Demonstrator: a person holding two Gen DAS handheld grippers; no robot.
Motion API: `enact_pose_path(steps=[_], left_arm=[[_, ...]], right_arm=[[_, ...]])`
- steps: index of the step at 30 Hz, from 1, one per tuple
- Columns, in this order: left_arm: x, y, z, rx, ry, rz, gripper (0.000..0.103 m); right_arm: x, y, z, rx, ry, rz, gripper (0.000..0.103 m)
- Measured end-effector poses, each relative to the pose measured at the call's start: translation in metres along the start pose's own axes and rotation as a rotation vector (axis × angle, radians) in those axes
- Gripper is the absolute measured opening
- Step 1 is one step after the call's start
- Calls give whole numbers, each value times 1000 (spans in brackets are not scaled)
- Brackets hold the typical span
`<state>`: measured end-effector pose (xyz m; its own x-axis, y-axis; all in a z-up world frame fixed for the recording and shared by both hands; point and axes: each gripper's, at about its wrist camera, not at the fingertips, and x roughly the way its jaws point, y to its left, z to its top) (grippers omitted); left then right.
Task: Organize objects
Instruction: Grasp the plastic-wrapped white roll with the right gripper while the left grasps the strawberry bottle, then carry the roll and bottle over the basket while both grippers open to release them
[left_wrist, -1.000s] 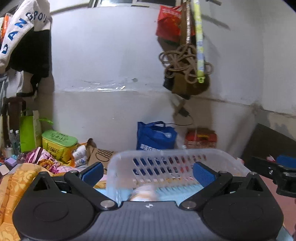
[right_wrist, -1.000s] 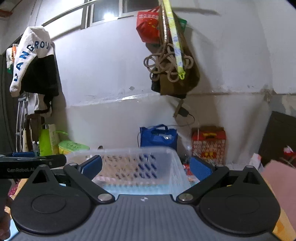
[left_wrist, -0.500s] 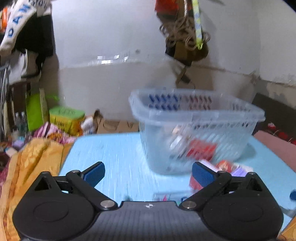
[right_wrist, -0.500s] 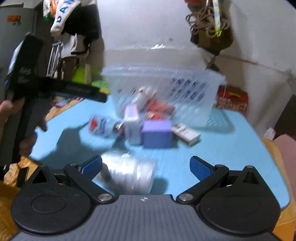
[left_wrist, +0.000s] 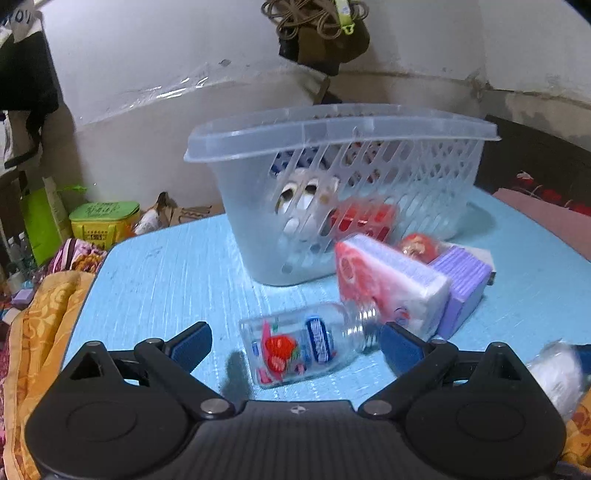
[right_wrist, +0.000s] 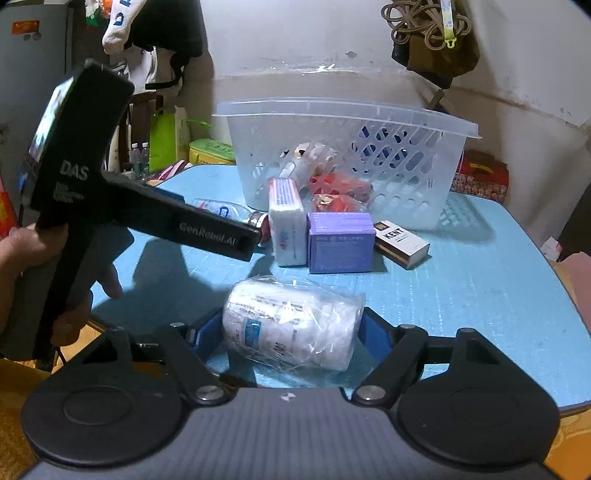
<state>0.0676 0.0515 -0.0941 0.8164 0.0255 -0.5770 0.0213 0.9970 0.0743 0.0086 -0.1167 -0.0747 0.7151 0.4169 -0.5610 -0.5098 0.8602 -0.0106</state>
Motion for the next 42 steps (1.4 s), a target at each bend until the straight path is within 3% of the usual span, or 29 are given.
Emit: enact_pose_path(steps=[20,31,42], left_arm=[[3,-9,-4,60,-5,35,87],[-19,2,5,37,-85,-19,87],[-47,3,17,8,-185,-47,87]], right_arm=[[-3,-14,14,24,2,-5,79],[-9,-29,23,33,-33,-39,79],[-24,-44,39,20,-147,-87,78]])
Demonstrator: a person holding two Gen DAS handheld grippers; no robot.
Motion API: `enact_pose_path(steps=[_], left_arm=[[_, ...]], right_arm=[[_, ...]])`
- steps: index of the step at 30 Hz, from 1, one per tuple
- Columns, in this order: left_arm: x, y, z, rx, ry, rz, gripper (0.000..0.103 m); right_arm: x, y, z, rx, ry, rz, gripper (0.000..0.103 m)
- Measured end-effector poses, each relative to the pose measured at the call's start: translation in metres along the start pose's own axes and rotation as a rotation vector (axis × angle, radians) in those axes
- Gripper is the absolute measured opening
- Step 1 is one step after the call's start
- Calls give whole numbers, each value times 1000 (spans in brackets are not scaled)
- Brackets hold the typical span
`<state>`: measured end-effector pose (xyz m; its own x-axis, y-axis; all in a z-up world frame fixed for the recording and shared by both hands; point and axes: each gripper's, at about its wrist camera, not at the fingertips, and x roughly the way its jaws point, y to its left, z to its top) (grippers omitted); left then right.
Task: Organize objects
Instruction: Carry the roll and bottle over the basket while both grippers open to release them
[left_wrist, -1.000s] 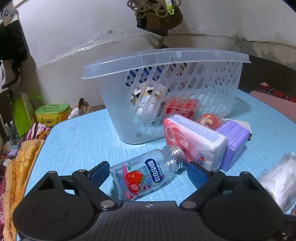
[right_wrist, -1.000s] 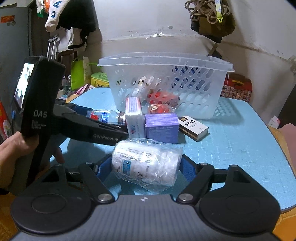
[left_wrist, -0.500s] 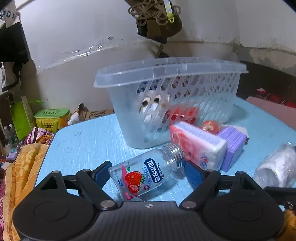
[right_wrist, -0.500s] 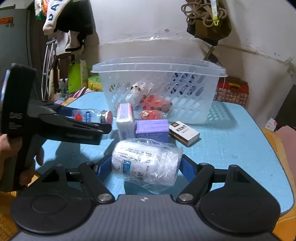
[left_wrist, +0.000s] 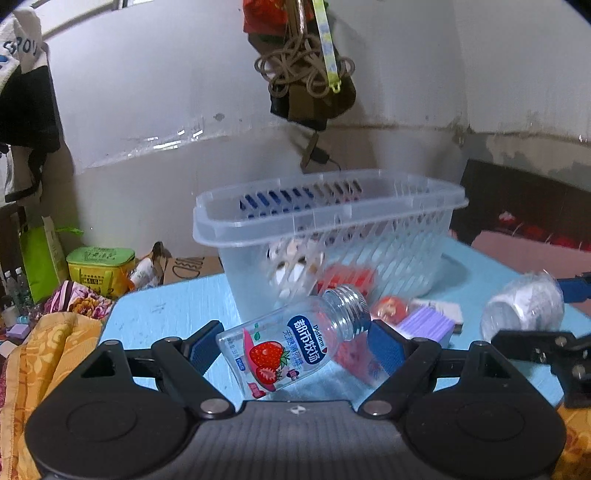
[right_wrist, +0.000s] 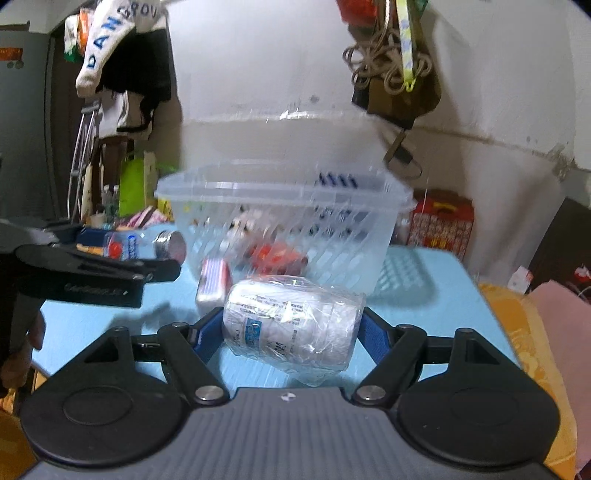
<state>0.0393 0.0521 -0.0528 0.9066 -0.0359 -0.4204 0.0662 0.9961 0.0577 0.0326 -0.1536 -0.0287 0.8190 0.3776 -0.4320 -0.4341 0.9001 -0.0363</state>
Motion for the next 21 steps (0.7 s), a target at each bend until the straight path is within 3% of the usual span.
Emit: enact_pose_path(steps=[8,13,19,21], left_arm=[[-14,-1,6,-3,-44,-26,87],[-29,11,21,-93,-111,-40,87],[-18,23,61,-189,-127,-63,87],[-3,23,84,-199,-125,-61,87]], right_arm=[[-5,-11,23,51,-55,20,78],[-5,-23,46,72,-106,42,78],[18,-41,84,143,-142,51,78],[37,-43,101,105,-137,35,78]])
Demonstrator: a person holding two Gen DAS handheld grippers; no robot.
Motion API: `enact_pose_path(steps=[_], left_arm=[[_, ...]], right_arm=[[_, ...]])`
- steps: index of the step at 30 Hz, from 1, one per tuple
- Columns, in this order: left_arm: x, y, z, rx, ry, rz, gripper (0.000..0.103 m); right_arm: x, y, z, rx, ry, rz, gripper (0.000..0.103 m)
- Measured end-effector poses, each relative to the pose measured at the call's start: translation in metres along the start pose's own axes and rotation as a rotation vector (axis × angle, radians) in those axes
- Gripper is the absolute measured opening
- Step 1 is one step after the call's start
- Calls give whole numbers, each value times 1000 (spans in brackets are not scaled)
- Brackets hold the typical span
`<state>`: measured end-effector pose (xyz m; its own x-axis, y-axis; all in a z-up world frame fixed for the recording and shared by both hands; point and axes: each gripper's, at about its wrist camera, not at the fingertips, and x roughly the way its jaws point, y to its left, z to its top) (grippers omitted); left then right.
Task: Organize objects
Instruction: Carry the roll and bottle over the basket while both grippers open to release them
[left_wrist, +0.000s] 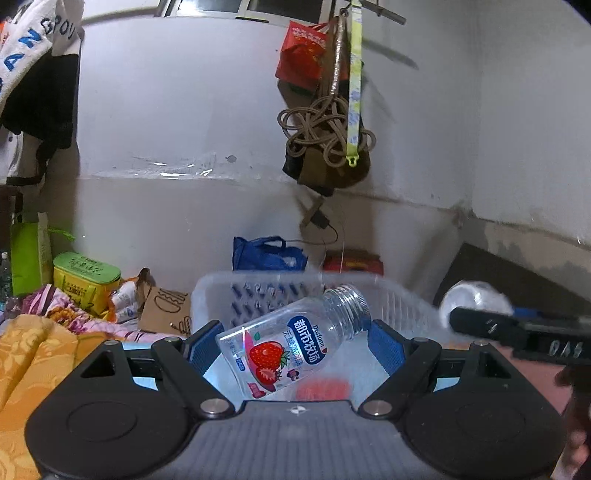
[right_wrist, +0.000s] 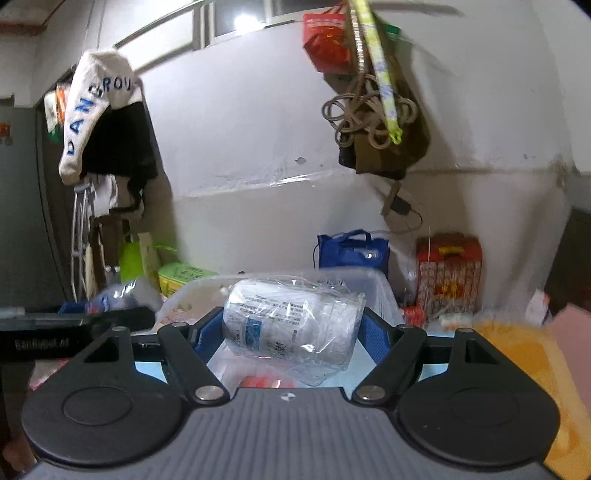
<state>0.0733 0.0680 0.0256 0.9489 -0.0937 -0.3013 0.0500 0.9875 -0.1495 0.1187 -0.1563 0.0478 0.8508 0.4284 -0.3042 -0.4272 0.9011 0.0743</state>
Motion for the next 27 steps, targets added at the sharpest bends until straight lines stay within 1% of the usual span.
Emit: enact_pose_path(steps=[1,4,7,9,11,12,13,14,15,16,17,20,22,23,25,27], left_arm=[[13,-3,10,4,2,9,87],[53,-7,28,-26,54,30,87],[81,-12,24,-14,102,73,87],[91,-14,18,-1,128,89,87],[95,-16,12,24,132,106,87],[96,-17,12,35,131,118,87],[96,-16,12,38,123,133,88],[95,-15,13,40,104,159,89],[94,-15,13,46,91,182,99],[92,-14,15,54,77,205,103],[88,-12,16,55,60,213,103],[74,-10,18,33,18,183,103],[66,-12,18,46,18,190,103],[58,-12,17,37,17,184,103],[40,-11,12,3,0,135,103],[21,-15,-2,-1,-1,83,103]], right_arm=[[11,0,5,-22,17,-25,78],[43,-10,15,-31,57,-47,78],[60,-16,8,-68,86,-61,78],[71,-19,3,-91,105,-63,78],[77,-23,-1,-97,112,-55,79],[76,-24,-1,-96,102,-53,80],[74,-25,-1,-92,79,-54,88],[71,-26,-2,-88,60,-55,102],[67,-27,-2,-85,43,-67,103],[61,-27,-2,-83,19,-77,103],[57,-29,0,-76,8,-80,103],[44,-35,3,-24,-15,-57,103],[33,-38,0,19,-28,-58,103],[23,-40,-4,43,-33,-43,103],[6,-44,-13,79,-42,-4,103],[-12,-47,-30,119,-43,21,103]])
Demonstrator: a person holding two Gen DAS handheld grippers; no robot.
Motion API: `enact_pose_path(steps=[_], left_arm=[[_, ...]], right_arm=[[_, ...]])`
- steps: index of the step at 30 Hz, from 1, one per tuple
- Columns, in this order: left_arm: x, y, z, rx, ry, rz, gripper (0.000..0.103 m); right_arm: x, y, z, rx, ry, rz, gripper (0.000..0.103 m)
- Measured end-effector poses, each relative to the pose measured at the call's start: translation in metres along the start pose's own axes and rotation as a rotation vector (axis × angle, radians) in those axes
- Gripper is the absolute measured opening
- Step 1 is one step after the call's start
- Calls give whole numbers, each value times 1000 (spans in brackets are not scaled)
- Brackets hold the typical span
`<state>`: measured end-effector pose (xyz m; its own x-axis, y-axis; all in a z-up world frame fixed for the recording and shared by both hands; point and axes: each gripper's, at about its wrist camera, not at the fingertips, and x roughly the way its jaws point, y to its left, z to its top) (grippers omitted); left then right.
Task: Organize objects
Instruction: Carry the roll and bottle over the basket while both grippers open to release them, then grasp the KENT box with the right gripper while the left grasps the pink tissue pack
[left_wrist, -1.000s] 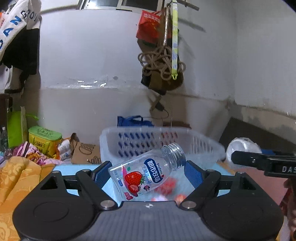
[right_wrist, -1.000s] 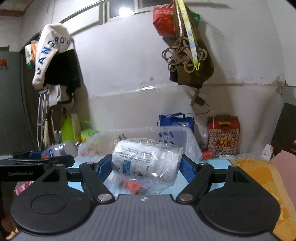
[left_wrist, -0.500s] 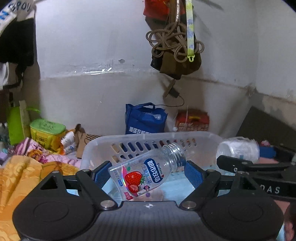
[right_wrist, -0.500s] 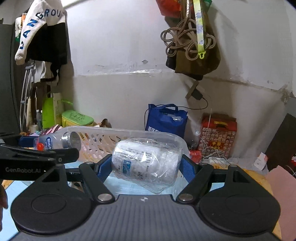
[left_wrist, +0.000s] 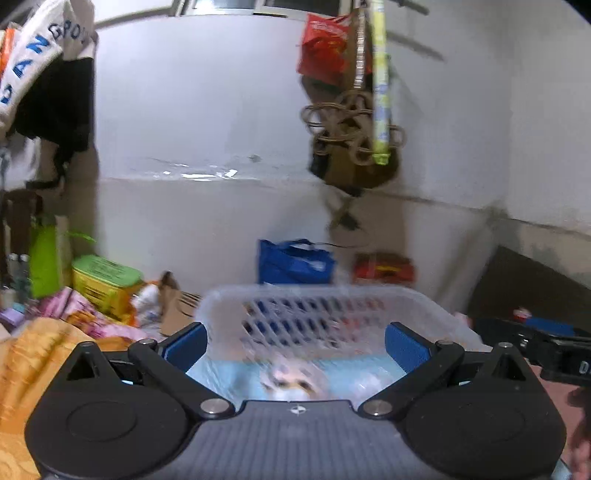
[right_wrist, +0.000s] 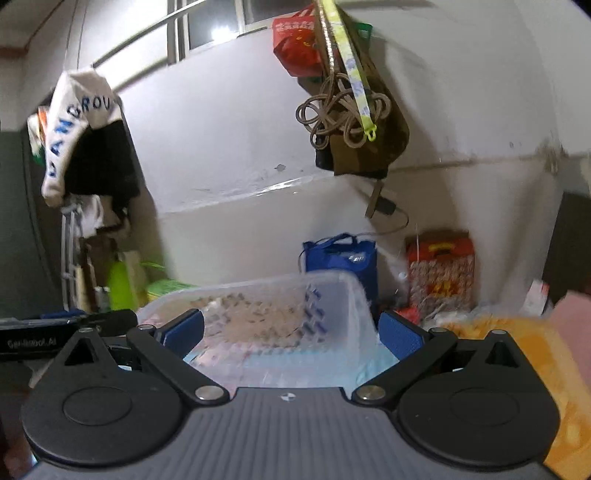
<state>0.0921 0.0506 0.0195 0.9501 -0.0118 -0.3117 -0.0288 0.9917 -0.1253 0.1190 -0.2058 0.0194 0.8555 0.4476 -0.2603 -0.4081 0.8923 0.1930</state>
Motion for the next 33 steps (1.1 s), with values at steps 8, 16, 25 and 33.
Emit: enact_pose_path(steps=[8,16,25,33], left_arm=[[-2,-26,-58,182,130,38,91],[34,-13,-77,110,304,45,86],[33,-1,-84,87,316,67,96],[35,4,-87,90,340,88,93]], right_arm=[[9,-10,-41,-14,187,-57,80],[32,-8,-66,-78,351,-60,61],[48,13,-88,-253,374,-106,61],[63,25,-92,-300,355,-102,61]])
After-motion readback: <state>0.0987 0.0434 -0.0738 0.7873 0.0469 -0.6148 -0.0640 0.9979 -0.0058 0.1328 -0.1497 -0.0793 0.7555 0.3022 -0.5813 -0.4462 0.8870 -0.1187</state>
